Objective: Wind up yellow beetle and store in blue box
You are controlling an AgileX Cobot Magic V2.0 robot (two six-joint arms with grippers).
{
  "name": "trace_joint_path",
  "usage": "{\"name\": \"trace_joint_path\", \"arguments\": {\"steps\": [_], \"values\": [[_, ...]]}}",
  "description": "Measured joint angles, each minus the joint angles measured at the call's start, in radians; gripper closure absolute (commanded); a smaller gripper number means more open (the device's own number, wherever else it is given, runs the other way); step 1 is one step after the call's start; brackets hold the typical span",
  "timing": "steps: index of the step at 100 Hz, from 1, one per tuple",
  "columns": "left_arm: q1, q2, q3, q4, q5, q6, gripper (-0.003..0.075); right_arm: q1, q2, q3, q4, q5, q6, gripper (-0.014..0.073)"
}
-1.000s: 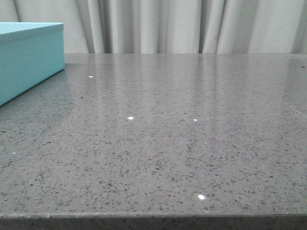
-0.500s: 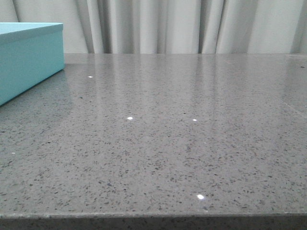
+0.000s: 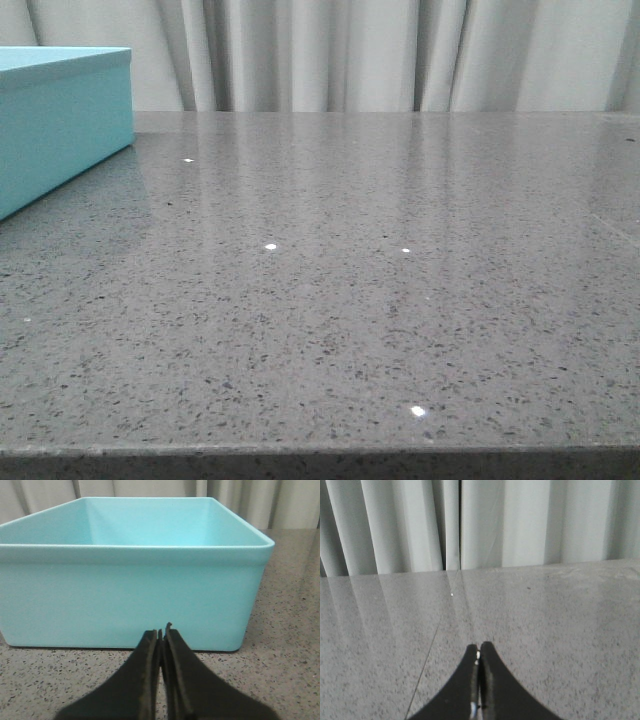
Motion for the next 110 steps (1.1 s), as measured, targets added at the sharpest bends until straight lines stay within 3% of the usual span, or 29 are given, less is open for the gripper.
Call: {"name": "trace_joint_path", "arguments": {"steps": [34,110], "values": [[0.0,0.0,0.0,0.0,0.0,0.0,0.0741,0.0,-0.008,0.016,-0.026,0.083,-0.002,0.0652],[0.0,0.0,0.0,0.0,0.0,0.0,0.0741,0.0,-0.008,0.016,-0.033,0.087,-0.002,0.0652]]}}
